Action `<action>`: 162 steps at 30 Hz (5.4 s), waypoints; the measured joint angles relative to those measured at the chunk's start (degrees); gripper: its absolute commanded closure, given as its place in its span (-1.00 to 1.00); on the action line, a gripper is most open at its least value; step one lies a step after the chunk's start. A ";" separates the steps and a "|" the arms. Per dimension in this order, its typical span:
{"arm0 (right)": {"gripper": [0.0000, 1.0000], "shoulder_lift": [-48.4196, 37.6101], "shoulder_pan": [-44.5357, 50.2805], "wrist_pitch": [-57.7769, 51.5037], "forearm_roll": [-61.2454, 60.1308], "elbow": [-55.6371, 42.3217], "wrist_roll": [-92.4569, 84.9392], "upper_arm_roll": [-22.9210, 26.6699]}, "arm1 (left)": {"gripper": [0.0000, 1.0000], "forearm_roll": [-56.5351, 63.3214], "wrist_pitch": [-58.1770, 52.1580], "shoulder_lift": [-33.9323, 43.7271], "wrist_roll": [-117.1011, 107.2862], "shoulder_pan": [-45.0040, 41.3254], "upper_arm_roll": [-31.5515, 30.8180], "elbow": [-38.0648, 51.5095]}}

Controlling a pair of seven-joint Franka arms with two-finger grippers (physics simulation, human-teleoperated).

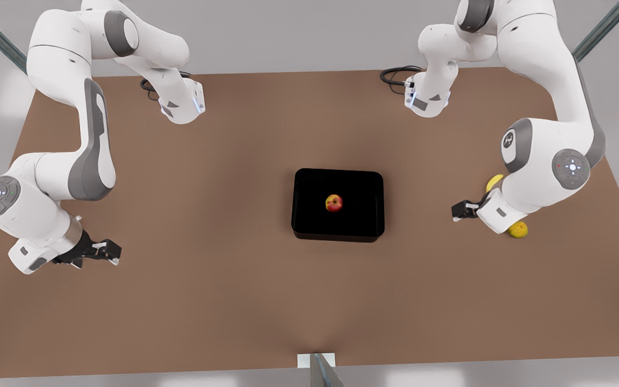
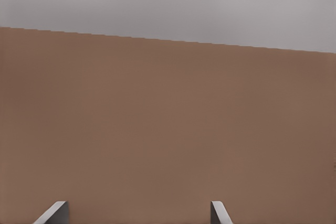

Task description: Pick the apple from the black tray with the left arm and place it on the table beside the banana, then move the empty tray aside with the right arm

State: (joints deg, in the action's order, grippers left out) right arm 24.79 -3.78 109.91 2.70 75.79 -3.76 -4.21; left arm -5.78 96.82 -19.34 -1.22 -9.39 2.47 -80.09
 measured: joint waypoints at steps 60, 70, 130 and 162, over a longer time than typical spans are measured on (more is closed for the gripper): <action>-1.00 1.87 0.22 1.21 0.17 -1.32 -2.28 0.08 | -1.00 12.38 56.06 -12.65 -48.01 -36.62 -0.77 -34.60; -1.00 1.89 0.18 1.21 0.17 -1.32 -2.32 0.08 | -0.59 14.06 59.50 -14.36 -50.41 -36.84 -0.73 -35.07; -1.00 1.58 32.98 40.60 10.73 35.57 75.82 -12.36 | -1.00 3.78 -0.16 2.85 1.57 8.05 -3.67 -3.79; 0.77 -6.00 27.02 25.78 -0.62 31.15 62.22 -12.52 | -1.00 5.41 -0.30 2.48 2.98 7.57 -4.12 -2.99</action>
State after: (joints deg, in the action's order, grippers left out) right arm 18.79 23.25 135.69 2.08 106.94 58.46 -16.73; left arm -0.37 96.52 -16.86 1.75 -1.81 -1.65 -83.07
